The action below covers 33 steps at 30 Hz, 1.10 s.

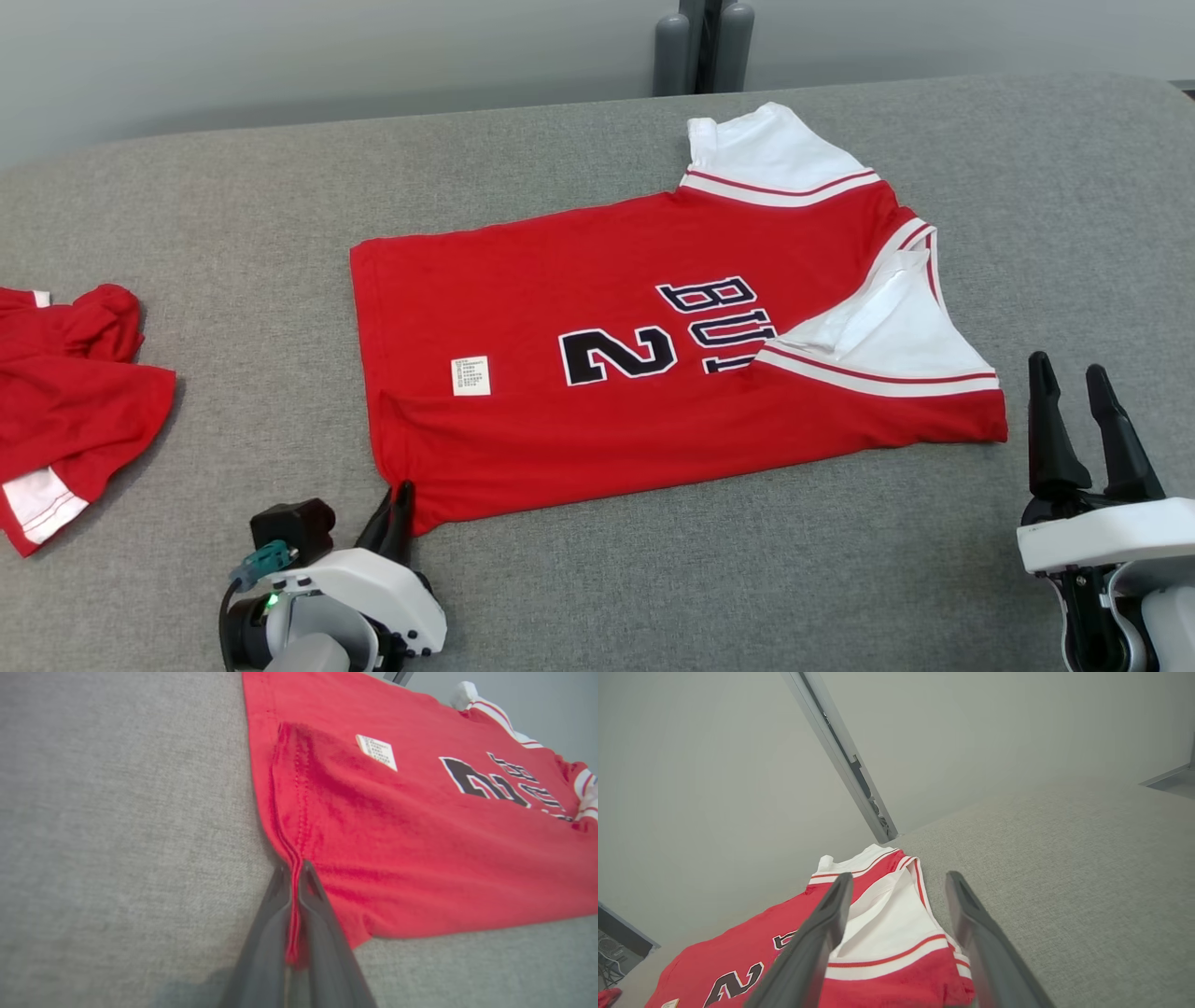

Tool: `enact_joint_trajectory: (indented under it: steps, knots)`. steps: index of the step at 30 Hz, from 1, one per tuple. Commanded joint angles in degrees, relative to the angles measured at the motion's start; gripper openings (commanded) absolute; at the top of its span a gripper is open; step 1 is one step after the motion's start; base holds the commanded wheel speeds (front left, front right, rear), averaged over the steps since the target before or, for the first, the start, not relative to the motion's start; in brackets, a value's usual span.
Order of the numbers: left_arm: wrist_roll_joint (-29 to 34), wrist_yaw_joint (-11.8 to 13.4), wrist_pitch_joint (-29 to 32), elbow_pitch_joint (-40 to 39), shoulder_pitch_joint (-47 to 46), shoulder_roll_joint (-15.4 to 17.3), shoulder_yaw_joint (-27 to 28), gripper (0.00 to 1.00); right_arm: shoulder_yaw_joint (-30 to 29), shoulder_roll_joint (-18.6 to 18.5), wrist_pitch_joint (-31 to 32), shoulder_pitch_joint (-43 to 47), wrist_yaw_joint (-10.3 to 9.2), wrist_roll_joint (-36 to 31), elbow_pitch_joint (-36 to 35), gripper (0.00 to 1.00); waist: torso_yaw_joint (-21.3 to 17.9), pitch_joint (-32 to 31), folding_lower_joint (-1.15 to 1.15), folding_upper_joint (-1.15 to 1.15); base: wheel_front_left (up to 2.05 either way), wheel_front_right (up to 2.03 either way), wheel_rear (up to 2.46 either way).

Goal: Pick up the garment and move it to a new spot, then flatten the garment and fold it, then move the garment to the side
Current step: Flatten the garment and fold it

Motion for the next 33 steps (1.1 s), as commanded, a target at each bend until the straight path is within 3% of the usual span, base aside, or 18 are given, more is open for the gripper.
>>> enact_joint_trajectory:
  steps: [1, 18, 30, 31, 33]
  knots:
    - [-0.3, -0.3, 1.7, 1.8, 1.3, -0.2, -1.1, 0.0, -0.4, -0.3, -0.1, -0.5, 0.0, -0.2, 0.8, 1.0, 0.2, 0.1, 0.0, 0.0, 0.0, 0.0, 0.0]
    - [5.0, 0.6, -0.9, -4.8, -0.5, 3.8, -2.1, 0.0, 0.4, -1.2, 3.0, -6.5, 0.0, 9.0, 19.8, 1.0, 2.8, -0.4, 0.0, 0.0, 0.0, 0.0, 0.0]
    - [5.5, 1.4, 1.2, -8.3, 0.3, 4.7, -3.6, 0.0, 6.4, -2.8, 3.4, -9.3, 0.0, 15.7, 24.1, 1.0, 3.5, 0.6, 0.0, 0.0, 0.0, 0.0, 0.0]
    - [5.5, 1.5, 1.3, -8.6, 0.4, 4.8, -3.7, 0.0, 6.9, -2.9, 3.5, -9.6, 0.0, 16.2, 24.5, 0.89, 3.5, 0.7, 0.0, 0.0, 0.0, 0.0, 0.0]
    - [5.5, 1.8, 1.5, -9.0, 0.4, 5.0, -3.7, 0.0, 7.6, -3.2, 3.3, -10.2, 0.0, 17.0, 25.5, 0.81, 3.6, 0.9, 0.0, 0.0, 0.0, 0.0, 0.0]
